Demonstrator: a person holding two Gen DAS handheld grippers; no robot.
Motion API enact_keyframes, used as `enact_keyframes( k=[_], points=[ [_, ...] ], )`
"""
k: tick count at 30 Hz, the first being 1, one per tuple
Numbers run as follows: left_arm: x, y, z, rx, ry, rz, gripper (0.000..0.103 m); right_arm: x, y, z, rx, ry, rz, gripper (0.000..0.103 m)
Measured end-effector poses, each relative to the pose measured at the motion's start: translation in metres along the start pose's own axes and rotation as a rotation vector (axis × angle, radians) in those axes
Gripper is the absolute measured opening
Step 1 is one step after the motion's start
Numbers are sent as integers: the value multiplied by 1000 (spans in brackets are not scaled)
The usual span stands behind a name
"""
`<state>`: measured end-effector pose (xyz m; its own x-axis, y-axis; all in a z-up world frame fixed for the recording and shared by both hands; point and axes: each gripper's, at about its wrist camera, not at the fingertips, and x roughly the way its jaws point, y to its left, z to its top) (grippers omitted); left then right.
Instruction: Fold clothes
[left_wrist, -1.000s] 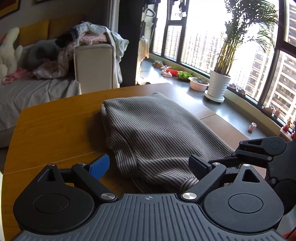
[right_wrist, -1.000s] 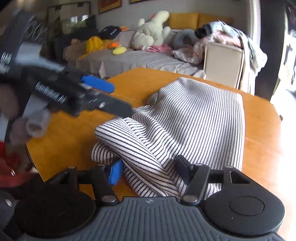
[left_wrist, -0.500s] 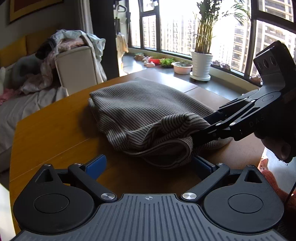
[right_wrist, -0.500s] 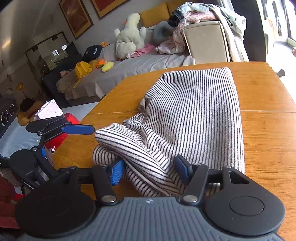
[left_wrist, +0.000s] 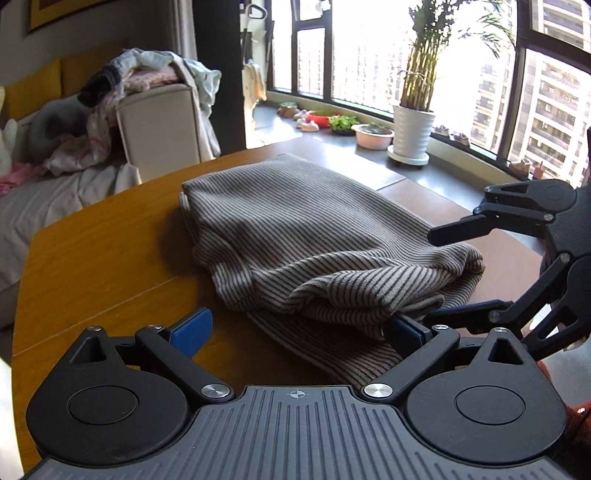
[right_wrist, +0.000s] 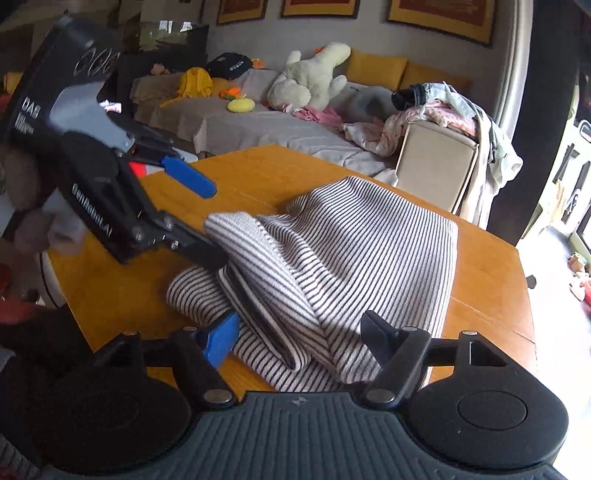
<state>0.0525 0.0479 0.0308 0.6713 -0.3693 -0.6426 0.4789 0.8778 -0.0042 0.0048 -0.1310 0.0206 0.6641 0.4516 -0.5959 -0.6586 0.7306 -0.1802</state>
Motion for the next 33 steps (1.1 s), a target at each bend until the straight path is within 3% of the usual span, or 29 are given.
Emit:
enact_keyframes(
  k=[3, 8, 11, 15, 20, 21, 23, 25, 29, 33],
  points=[
    [0, 3, 1, -17, 3, -1, 103, 7, 12, -4, -82, 4, -54, 74],
    [-6, 2, 1, -5, -1, 14, 102, 12, 1, 5, 10, 13, -51, 74],
    [-16, 5, 0, 1, -18, 17, 102, 6, 0, 4, -38, 17, -61, 74],
    [-28, 21, 4, -62, -53, 41, 102, -8, 16, 4, -131, -46, -44, 63],
    [-28, 39, 16, -164, -82, 55, 102, 4, 40, 4, -205, -73, -41, 61],
    [-27, 40, 17, -176, -82, 55, 102, 11, 43, 3, -211, -62, -51, 57],
    [-27, 42, 16, -187, -79, 60, 102, 12, 34, 8, -151, -64, -41, 33],
    [-28, 43, 12, -190, -71, 68, 102, 6, 18, 17, -53, -79, -13, 24],
    [-28, 50, 5, -216, -51, 79, 103, -19, -8, 28, 41, -127, 25, 20],
    [-22, 54, 5, -252, -40, 65, 103, -10, 15, 10, -88, -15, 57, 20]
  ],
)
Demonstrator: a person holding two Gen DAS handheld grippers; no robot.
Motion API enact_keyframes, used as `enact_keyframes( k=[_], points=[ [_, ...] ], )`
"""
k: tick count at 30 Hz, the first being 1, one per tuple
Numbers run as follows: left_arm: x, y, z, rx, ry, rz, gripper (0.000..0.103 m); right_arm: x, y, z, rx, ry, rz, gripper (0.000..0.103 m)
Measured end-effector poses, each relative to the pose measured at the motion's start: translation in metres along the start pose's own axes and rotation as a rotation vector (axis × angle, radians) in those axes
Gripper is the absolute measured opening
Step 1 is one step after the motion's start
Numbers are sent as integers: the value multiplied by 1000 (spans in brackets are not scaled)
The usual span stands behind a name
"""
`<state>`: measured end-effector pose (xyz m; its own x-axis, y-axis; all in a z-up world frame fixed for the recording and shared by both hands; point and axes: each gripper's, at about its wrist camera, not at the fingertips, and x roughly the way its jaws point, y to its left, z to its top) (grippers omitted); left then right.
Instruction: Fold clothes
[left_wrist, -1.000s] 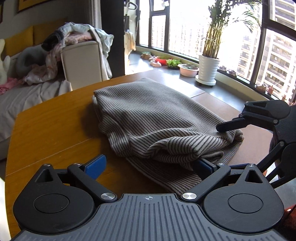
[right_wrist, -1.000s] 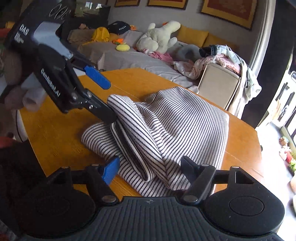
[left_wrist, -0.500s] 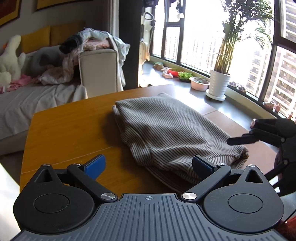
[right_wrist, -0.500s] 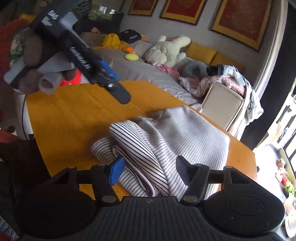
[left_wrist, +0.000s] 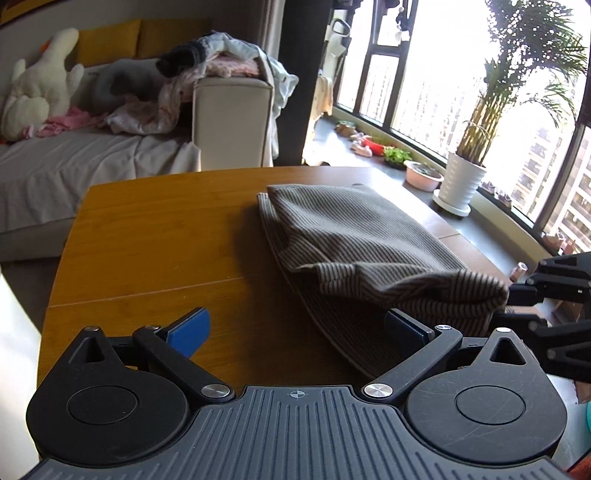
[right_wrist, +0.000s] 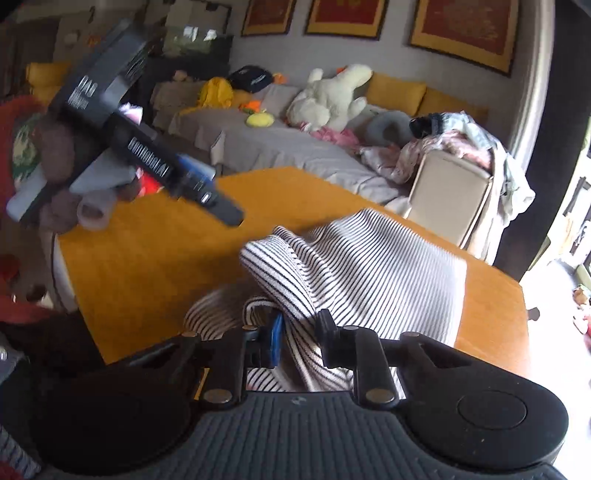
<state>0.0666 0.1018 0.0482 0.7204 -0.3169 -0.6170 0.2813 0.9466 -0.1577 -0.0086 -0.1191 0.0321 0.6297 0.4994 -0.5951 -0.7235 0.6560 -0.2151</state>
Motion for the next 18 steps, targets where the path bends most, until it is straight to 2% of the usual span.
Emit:
enact_keyframes(
  k=[3, 5, 6, 12, 14, 16, 18],
  points=[
    [3, -5, 0, 15, 5, -12, 103, 1, 22, -11, -109, -5, -35, 35],
    [4, -8, 0, 35, 9, -10, 103, -5, 28, -9, -150, -29, -35, 61],
    [4, -9, 0, 43, 10, -8, 103, -7, 31, -9, -167, -40, -33, 63],
    [1, -12, -1, 71, 9, -19, 103, 13, 39, -18, -264, -8, -93, 63],
    [-1, -16, -4, 104, 11, -27, 103, 16, 25, -13, -156, -13, -66, 50],
    [-3, -19, -8, 142, 19, -39, 103, 14, -3, -4, 55, -12, -1, 42],
    [-4, -24, -13, 188, 28, -58, 103, 11, -34, -1, 262, -9, 66, 40]
  ],
)
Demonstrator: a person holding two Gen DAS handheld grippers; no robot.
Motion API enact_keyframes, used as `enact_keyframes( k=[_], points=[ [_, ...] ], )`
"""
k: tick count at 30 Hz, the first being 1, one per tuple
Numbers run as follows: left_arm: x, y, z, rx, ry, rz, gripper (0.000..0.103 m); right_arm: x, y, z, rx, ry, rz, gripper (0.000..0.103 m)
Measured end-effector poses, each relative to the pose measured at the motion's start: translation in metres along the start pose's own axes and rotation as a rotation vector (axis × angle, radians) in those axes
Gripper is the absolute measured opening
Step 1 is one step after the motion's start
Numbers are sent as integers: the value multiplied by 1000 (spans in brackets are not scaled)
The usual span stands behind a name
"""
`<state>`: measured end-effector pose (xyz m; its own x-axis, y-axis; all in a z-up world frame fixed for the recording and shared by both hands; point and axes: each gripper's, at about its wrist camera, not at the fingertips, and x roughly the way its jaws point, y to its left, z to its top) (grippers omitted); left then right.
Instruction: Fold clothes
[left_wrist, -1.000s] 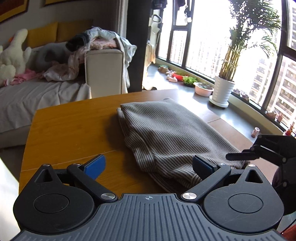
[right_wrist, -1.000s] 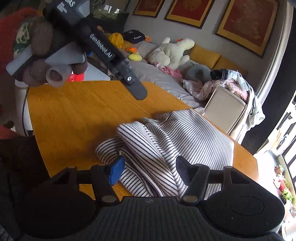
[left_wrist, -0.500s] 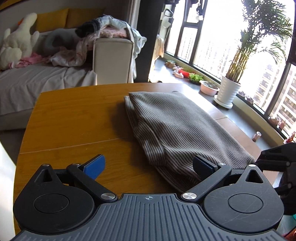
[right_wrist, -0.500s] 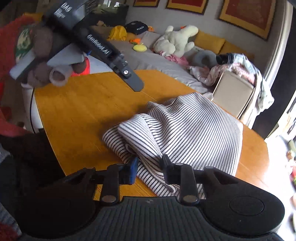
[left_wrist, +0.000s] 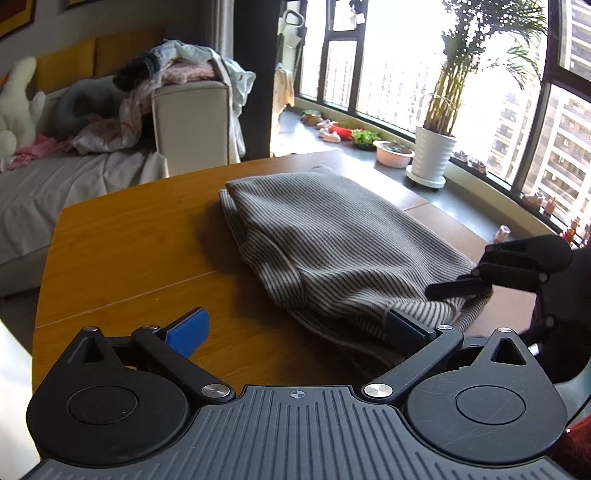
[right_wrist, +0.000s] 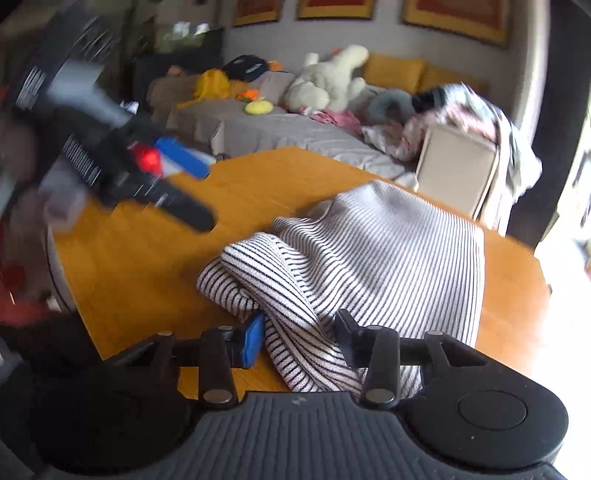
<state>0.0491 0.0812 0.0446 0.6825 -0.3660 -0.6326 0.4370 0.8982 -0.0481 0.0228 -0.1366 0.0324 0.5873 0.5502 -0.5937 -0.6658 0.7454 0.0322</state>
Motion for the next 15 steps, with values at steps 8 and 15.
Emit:
enact_keyframes(
  k=[8, 15],
  points=[
    [27, -39, -20, 219, 84, -15, 103, -1, -25, -4, 140, 0, 49, 40],
    [48, -37, -6, 152, 88, 48, 103, -13, 19, -18, -222, -62, -130, 64]
  ],
)
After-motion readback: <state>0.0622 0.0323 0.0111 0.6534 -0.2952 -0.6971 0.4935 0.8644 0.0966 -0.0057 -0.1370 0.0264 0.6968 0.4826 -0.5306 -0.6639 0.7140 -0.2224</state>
